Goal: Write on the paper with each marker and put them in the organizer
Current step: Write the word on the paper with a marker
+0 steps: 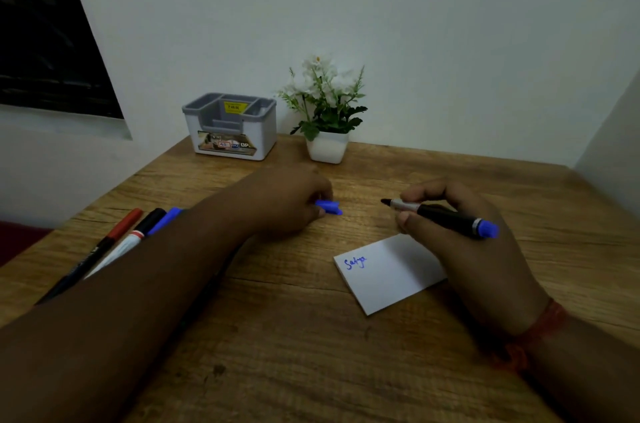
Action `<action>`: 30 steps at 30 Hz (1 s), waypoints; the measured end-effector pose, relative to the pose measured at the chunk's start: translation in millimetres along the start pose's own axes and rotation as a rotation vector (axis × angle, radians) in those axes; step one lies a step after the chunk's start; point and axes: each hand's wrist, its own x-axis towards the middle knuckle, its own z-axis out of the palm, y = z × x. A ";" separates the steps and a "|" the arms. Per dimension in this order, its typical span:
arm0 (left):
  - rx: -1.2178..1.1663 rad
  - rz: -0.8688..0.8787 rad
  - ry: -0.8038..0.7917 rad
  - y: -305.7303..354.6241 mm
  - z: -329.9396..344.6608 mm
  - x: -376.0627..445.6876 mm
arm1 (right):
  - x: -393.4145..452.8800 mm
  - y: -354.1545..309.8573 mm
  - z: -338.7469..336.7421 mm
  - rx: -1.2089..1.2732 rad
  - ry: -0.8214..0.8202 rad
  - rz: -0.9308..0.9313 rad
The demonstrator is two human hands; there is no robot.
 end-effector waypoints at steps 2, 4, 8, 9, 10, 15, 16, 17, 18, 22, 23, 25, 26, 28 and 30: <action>-0.031 -0.006 0.012 1.1 -1.2 0.0 | 0.9 -0.8 -1.1 0.036 -0.009 0.012; -0.090 -0.007 0.052 2.8 -3.1 -0.1 | 1.8 -1.9 -1.8 0.085 -0.015 0.029; -0.141 0.035 0.169 6.7 -6.5 -0.8 | 3.4 -1.8 -3.5 0.198 -0.009 0.039; -0.144 0.042 0.188 8.2 -7.0 -1.4 | 3.5 -1.7 -4.2 0.213 -0.009 0.037; -0.151 0.048 0.201 9.4 -7.3 -2.3 | 3.7 -1.5 -4.5 0.221 -0.009 0.034; -0.193 0.115 0.253 16.7 -9.1 -6.6 | 4.3 0.0 -5.7 0.244 -0.023 0.025; -0.188 0.120 0.254 17.6 -9.4 -7.0 | 4.4 0.4 -5.8 0.248 -0.023 0.026; -0.182 0.125 0.253 18.5 -9.6 -7.3 | 4.6 0.7 -5.6 0.248 -0.023 0.029; -0.178 0.130 0.249 19.0 -9.5 -7.5 | 4.6 1.0 -5.7 0.248 -0.023 0.031; -0.175 0.161 0.245 19.7 -9.8 -7.9 | 4.6 1.6 -5.8 0.248 -0.040 0.035; -0.171 0.170 0.245 19.5 -9.8 -8.2 | 4.8 1.5 -5.6 0.257 -0.042 0.035; -0.162 0.185 0.248 19.0 -10.0 -8.4 | 5.5 1.6 -5.2 0.297 -0.044 0.041; -0.162 0.190 0.248 18.6 -10.2 -8.3 | 5.9 1.7 -5.0 0.319 -0.047 0.045; -0.172 0.200 0.243 18.4 -10.5 -8.3 | 6.7 1.8 -4.8 0.368 -0.056 0.058; -0.189 0.208 0.248 18.7 -11.1 -8.8 | 7.6 1.7 -5.1 0.413 -0.059 0.077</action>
